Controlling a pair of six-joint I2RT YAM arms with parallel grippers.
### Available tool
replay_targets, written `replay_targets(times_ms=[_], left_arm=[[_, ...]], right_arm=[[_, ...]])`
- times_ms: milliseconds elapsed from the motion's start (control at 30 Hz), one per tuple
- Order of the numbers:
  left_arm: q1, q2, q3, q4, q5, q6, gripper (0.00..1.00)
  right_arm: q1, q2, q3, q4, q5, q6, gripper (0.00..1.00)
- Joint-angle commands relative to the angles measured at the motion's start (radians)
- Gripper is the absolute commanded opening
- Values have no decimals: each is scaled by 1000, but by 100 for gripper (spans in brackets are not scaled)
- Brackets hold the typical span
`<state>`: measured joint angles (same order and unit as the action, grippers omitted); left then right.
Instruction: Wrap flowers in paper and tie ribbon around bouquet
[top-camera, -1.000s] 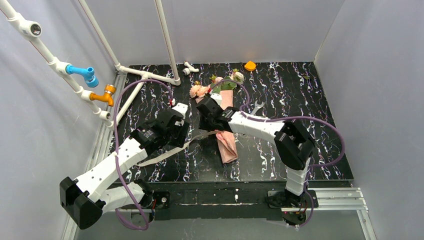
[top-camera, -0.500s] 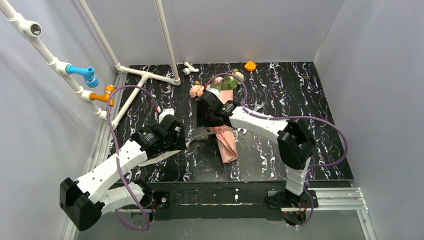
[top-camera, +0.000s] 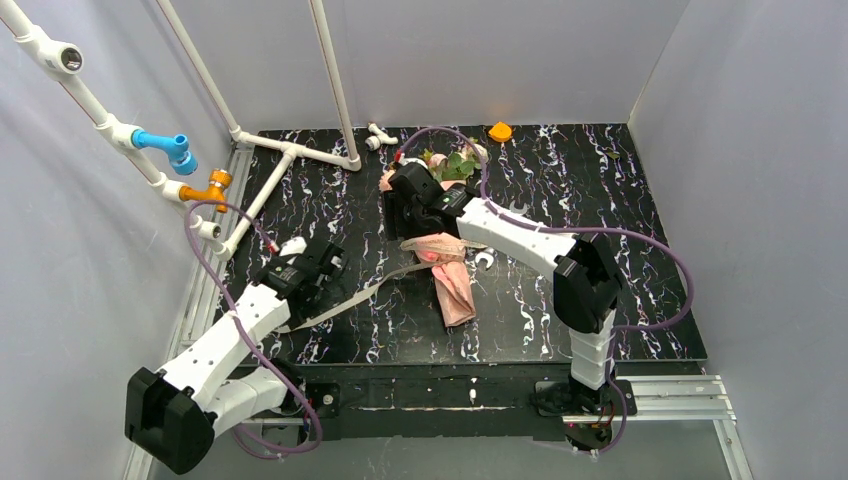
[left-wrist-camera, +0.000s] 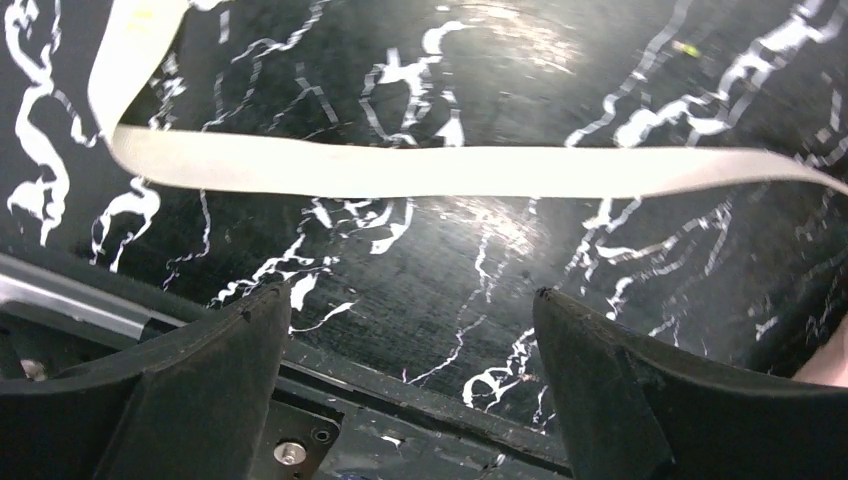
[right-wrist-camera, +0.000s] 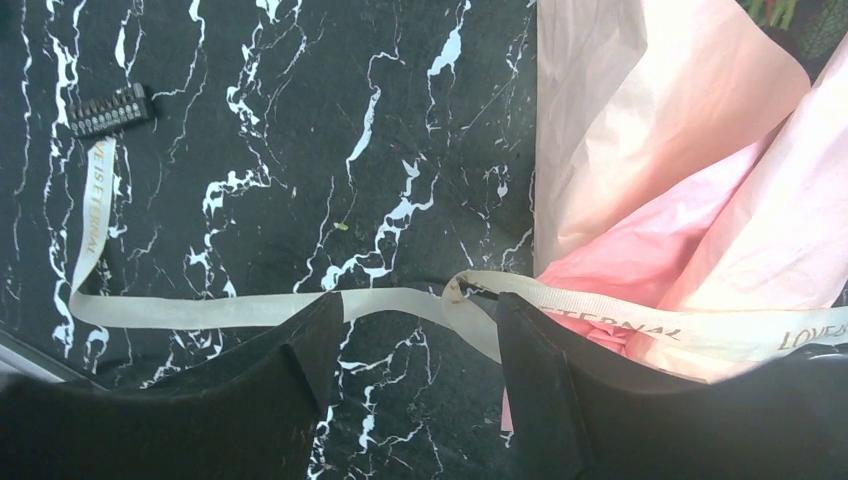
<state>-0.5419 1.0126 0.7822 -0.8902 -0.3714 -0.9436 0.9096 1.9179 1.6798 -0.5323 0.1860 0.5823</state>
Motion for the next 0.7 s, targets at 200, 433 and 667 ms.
replay_targets(times_ms=[200, 433, 667], left_arm=[[239, -166, -144, -101, 19, -306, 73], [373, -202, -204, -82, 67, -441, 69], [491, -123, -252, 48, 160, -401, 64]], right_arm=[[-1, -132, -138, 92, 50, -83, 66], [-2, -164, -239, 95, 21, -58, 66], [-2, -185, -291, 106, 3, -45, 65]])
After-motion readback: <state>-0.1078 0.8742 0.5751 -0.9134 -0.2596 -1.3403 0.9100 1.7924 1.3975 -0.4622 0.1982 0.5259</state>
